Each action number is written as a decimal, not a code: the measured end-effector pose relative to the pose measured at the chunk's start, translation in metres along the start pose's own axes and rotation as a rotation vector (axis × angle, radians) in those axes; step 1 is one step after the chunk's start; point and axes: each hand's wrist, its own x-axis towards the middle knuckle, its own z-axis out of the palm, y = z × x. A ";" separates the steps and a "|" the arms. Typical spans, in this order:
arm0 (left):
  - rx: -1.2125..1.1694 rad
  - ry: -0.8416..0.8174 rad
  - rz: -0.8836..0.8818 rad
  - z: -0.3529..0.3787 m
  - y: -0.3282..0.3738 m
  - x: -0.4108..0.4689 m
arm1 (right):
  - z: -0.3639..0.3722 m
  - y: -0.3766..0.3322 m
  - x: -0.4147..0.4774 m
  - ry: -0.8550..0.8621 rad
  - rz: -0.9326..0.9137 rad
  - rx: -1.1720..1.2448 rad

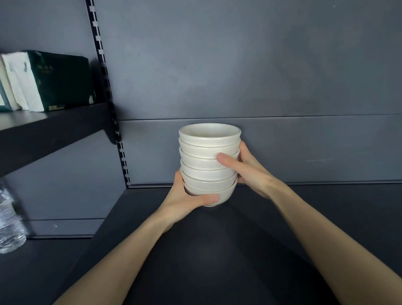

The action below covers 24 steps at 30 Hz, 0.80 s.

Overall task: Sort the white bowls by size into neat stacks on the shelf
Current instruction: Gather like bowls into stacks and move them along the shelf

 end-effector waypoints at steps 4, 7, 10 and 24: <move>-0.036 0.011 -0.032 0.000 0.004 -0.003 | -0.002 -0.001 -0.002 -0.021 0.007 -0.002; -0.068 0.034 -0.054 0.002 0.008 -0.006 | -0.005 0.002 0.002 -0.023 0.029 -0.010; -0.082 0.049 -0.074 0.001 0.008 -0.007 | -0.006 0.004 0.005 -0.016 0.040 -0.029; -0.086 0.069 -0.083 0.000 0.008 -0.007 | -0.004 0.001 0.001 -0.020 0.047 -0.043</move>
